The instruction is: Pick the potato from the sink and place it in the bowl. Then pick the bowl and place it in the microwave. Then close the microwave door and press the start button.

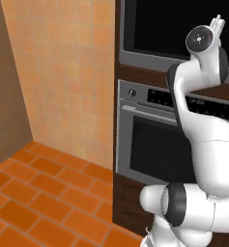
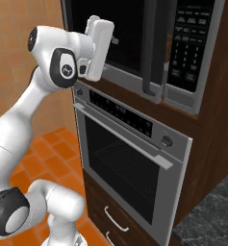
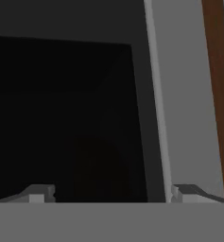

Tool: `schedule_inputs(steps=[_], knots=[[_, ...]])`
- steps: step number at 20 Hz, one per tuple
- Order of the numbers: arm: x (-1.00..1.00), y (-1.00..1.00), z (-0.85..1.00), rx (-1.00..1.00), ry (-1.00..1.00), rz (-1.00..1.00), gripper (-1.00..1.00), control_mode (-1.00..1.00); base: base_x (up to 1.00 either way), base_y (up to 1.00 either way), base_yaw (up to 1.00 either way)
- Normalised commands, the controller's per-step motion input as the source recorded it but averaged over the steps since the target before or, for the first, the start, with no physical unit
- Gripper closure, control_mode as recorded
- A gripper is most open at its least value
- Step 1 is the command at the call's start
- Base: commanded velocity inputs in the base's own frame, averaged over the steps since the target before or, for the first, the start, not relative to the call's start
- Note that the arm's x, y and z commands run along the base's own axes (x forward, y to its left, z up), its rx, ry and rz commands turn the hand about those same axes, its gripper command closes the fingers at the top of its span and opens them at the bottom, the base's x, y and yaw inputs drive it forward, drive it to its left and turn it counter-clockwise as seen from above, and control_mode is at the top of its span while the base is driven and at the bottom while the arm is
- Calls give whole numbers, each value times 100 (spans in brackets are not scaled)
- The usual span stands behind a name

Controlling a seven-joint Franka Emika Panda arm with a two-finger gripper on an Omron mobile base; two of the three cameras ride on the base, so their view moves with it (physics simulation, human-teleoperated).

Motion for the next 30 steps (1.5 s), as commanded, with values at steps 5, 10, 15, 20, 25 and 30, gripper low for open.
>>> schedule_inputs(steps=[5,10,15,20,25,30], knots=[[67,-29,-17,0,0,0,-100,-100,0,0,0],[65,-13,-26,0,0,0,-100,-100,0,0,0],[-52,4,4,0,-8,0,-100,-100,0,0,0],[-94,23,17,-2,-3,0,-100,-100,0,0,0],[-93,5,9,-24,21,4,-100,-100,0,0,0],[-94,1,0,-43,21,12,-100,-100,0,0,0]])
